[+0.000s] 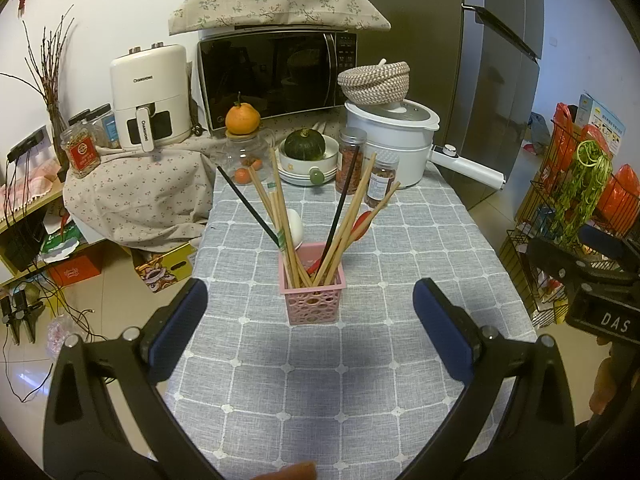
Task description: Organize utensils
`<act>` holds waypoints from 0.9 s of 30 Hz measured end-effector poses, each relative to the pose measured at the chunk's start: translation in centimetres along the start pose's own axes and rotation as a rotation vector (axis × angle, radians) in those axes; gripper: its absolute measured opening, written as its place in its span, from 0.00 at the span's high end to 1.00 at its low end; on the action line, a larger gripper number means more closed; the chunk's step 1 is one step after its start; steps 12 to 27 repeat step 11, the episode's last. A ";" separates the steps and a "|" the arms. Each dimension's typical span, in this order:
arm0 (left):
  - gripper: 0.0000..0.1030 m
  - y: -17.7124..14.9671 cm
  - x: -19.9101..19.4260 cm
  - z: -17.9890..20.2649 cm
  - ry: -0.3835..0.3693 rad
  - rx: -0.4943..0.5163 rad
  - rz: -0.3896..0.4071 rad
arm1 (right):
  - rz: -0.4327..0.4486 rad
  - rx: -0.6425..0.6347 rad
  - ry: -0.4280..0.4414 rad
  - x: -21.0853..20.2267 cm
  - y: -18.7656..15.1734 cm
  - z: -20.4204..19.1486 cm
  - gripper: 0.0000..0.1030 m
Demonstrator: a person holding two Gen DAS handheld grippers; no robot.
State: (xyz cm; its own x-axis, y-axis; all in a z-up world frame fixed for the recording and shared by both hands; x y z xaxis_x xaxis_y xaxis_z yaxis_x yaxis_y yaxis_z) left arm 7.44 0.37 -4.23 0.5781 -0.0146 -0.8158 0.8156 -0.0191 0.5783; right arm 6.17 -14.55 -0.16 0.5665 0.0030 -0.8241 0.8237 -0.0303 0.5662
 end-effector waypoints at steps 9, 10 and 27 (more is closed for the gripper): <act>0.01 0.0 -0.1 0.0 0.000 -0.003 -0.001 | -0.005 -0.002 0.000 0.2 -0.3 0.2 0.00; 0.01 0.0 -0.1 0.0 0.002 -0.003 0.000 | -0.006 -0.002 0.001 0.2 -0.2 0.2 0.00; 0.01 0.0 -0.1 0.0 0.001 -0.001 0.002 | -0.008 -0.003 0.001 0.2 -0.3 0.2 0.00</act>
Point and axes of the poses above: each gripper's, at about its wrist camera, not at the fingertips, and x roughly the way its jaws point, z to its right, y to its top, the point moved 6 cm from there along x, roughly the way its jaws point, and after that the axes turned 14 degrees about -z, right-handed, at the moved point
